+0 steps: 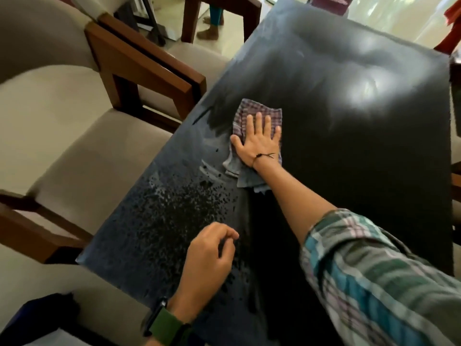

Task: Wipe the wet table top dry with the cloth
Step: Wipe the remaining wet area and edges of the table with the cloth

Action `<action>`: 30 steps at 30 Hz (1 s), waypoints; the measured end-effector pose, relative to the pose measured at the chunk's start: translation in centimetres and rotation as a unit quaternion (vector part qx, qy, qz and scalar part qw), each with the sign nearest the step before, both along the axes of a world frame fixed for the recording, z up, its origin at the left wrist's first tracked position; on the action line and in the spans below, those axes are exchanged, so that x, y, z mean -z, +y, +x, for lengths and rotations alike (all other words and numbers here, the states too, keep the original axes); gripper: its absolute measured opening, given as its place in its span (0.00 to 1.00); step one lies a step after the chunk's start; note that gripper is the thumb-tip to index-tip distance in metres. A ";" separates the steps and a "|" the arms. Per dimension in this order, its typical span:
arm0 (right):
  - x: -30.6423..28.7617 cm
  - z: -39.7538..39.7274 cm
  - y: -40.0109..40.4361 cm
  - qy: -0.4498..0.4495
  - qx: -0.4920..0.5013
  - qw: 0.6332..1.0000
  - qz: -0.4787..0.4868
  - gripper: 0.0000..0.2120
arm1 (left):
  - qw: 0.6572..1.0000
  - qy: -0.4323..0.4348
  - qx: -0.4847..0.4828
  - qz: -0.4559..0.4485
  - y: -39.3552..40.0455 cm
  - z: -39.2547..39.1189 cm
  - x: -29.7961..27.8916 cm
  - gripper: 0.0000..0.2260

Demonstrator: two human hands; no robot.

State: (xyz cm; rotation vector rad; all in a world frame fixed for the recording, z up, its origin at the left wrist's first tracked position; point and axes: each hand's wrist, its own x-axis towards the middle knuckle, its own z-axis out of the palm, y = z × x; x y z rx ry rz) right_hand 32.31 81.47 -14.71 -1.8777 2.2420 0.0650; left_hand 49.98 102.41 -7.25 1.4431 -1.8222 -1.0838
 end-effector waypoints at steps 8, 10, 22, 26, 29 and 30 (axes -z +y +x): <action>0.3 5.1 18.7 -0.006 -0.186 0.983 -0.001 0.33 | 0.998 0.005 0.013 -0.054 -3.7 0.6 -0.7 0.08; 0.0 3.8 23.8 0.009 -0.178 0.984 -0.015 0.34 | 0.998 0.009 0.028 -0.061 -4.7 0.5 -0.8 0.07; 0.6 1.0 -4.0 0.014 -0.151 0.988 -0.033 0.35 | 0.998 0.034 -0.050 -0.014 -5.3 0.9 0.3 0.07; 0.6 4.6 -12.5 0.009 -0.144 0.989 -0.024 0.35 | 0.994 0.046 -0.097 0.010 -5.4 1.4 1.2 0.08; 0.3 5.4 -11.3 0.014 -0.163 0.986 -0.026 0.35 | 0.994 0.034 -0.104 0.000 -5.6 1.0 0.9 0.07; 0.4 5.4 -9.2 0.013 -0.178 0.983 -0.030 0.35 | 0.994 0.026 -0.109 -0.009 -5.8 0.8 0.7 0.07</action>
